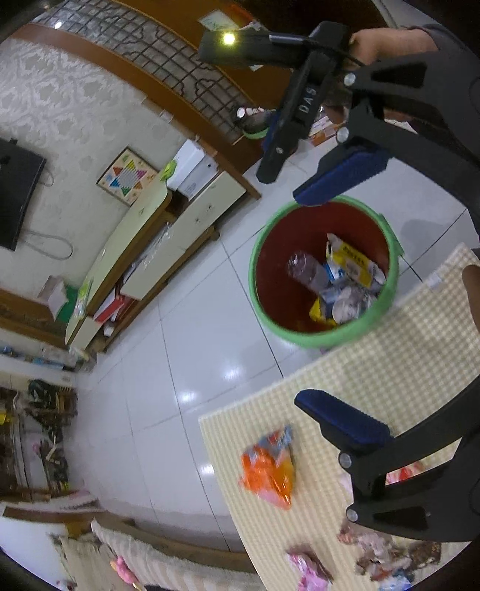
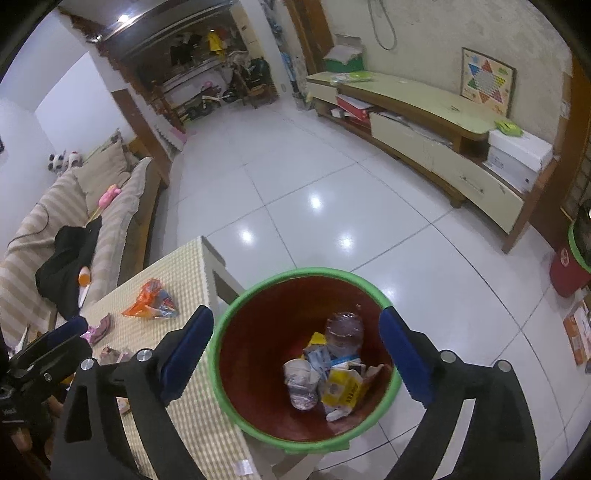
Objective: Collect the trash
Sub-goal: 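Carry both items to the green bin and open both tools to drop them, then move both open tools back over the table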
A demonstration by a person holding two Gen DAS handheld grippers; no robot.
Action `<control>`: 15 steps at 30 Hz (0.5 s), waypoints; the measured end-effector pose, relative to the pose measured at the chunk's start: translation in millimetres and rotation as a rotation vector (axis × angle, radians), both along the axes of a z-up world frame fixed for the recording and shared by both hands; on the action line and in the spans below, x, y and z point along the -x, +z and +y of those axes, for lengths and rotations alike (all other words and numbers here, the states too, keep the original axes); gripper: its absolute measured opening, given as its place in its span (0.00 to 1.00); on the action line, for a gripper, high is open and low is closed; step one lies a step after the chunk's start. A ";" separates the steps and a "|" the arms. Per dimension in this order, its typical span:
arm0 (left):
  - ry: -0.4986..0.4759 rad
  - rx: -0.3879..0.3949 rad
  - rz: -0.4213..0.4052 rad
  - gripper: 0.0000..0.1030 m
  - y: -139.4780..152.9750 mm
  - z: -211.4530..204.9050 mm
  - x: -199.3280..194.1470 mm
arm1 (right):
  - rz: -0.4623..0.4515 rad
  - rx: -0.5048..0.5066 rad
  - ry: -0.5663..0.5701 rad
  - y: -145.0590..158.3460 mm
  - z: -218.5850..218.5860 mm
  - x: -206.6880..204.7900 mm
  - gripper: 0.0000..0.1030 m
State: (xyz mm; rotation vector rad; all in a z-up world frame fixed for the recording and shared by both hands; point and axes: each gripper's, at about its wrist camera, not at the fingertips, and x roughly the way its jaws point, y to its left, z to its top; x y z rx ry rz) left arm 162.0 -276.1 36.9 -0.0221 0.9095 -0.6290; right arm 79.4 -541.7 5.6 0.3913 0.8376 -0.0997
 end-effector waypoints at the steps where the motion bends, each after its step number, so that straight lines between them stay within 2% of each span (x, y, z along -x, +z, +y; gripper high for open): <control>1: 0.010 -0.001 -0.003 0.95 0.8 7.1 0.6 | -0.005 0.011 0.016 2.5 7.1 -1.8 0.86; 15: 0.211 -0.040 -0.026 0.95 10.0 144.4 26.6 | -0.022 0.108 0.234 13.6 119.0 -29.1 0.90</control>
